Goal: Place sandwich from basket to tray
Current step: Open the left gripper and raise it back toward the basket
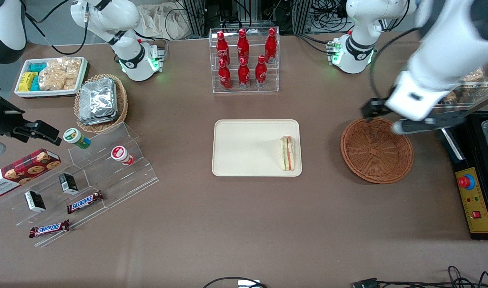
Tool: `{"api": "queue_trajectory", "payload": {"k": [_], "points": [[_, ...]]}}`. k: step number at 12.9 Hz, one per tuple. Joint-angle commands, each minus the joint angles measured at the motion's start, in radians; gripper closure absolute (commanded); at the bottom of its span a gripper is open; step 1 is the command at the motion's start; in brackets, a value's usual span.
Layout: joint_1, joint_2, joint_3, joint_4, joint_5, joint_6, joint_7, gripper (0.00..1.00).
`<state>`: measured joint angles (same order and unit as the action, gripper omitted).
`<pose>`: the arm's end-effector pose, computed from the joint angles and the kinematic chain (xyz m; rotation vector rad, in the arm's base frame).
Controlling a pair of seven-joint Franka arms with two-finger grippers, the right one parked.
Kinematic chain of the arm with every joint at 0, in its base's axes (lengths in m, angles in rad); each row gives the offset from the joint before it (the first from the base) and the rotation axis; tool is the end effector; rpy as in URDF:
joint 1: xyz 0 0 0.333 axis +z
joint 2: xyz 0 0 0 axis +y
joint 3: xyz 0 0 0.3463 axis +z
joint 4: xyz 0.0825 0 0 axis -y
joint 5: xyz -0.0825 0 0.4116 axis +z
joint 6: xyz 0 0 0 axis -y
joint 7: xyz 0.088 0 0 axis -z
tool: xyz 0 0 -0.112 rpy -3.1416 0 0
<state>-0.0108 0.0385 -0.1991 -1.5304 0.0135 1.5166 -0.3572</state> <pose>0.5769 -0.1188 0.6431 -3.1121 -0.2301 0.0747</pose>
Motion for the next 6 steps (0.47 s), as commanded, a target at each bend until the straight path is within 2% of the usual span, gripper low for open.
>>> {"api": "queue_trajectory", "payload": {"k": [1,6], "points": [[-0.037,-0.147,0.156,-0.232,-0.05,0.16,0.133,0.0],[-0.032,-0.115,0.179,-0.18,-0.041,0.148,0.158,0.0]]}}
